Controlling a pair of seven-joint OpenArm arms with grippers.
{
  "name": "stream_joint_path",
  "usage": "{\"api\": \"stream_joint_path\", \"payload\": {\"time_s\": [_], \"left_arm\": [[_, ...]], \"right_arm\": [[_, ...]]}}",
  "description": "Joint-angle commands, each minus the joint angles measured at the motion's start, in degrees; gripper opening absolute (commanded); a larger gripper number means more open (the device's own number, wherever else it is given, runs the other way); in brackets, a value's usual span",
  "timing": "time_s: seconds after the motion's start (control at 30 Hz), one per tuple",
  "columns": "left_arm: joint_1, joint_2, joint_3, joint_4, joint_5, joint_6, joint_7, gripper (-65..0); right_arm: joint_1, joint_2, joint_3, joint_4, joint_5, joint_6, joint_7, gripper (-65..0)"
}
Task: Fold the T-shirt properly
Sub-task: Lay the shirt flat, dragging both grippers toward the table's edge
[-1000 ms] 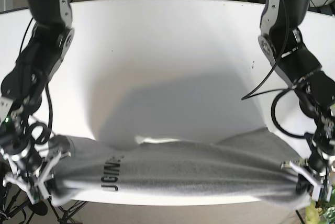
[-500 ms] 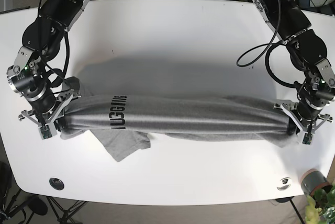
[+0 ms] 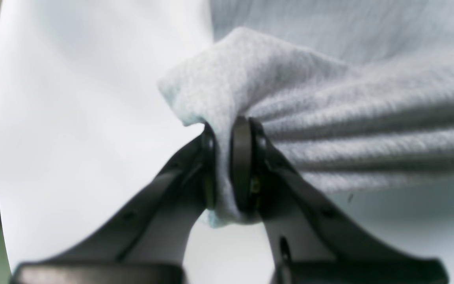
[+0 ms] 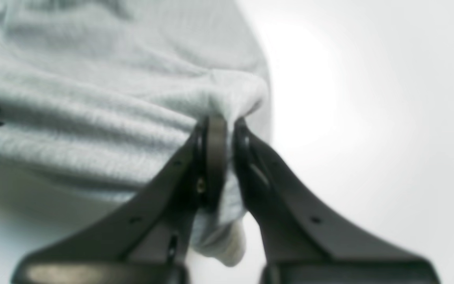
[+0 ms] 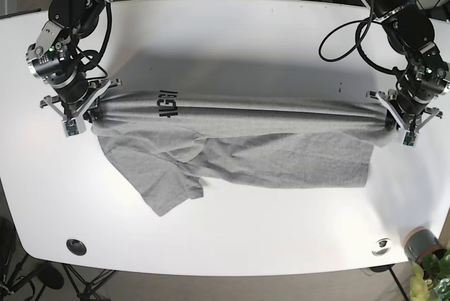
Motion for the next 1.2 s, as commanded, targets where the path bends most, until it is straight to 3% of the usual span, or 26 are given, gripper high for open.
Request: {"api": "stream_joint_path", "payload": {"time_s": [0.0, 0.17, 0.4, 0.8, 0.87, 0.97, 1.17], "left_arm": [[-0.07, -1.25, -0.40, 0.94, 0.38, 0.58, -1.14, -65.0], [3.80, -1.34, -0.48, 0.86, 0.47, 0.58, -1.23, -65.0], [7.05, -1.52, -0.48, -1.61, 0.47, 0.58, -1.23, -65.0], [11.45, -1.60, -0.40, -3.28, 0.82, 0.58, -5.01, -65.0], [11.89, -1.60, -0.40, -3.28, 0.91, 0.58, -5.01, -65.0], [13.03, -1.60, -0.13, -3.19, 0.91, 0.58, -5.01, -64.4], [15.49, -1.69, -0.22, -2.84, 0.91, 0.58, -4.92, -40.3]], "right_arm": [[0.00, 0.59, 0.35, 1.85, -0.03, -0.40, 1.48, -65.0], [-3.69, 0.33, 0.35, 2.29, -0.03, -0.40, 1.48, -65.0], [-7.47, -2.13, 4.22, 2.29, -0.03, -0.40, 1.48, -65.0], [-13.89, -2.22, 5.10, 2.29, -0.03, -0.40, 1.48, -65.0], [-14.42, -2.31, 5.28, 2.29, -0.03, -0.40, 1.48, -60.4], [-15.73, -2.48, 5.28, 2.29, 0.41, -0.40, 1.48, -48.4], [-19.34, -3.01, 6.42, 2.29, 7.09, -0.40, 1.48, -26.2]]}}
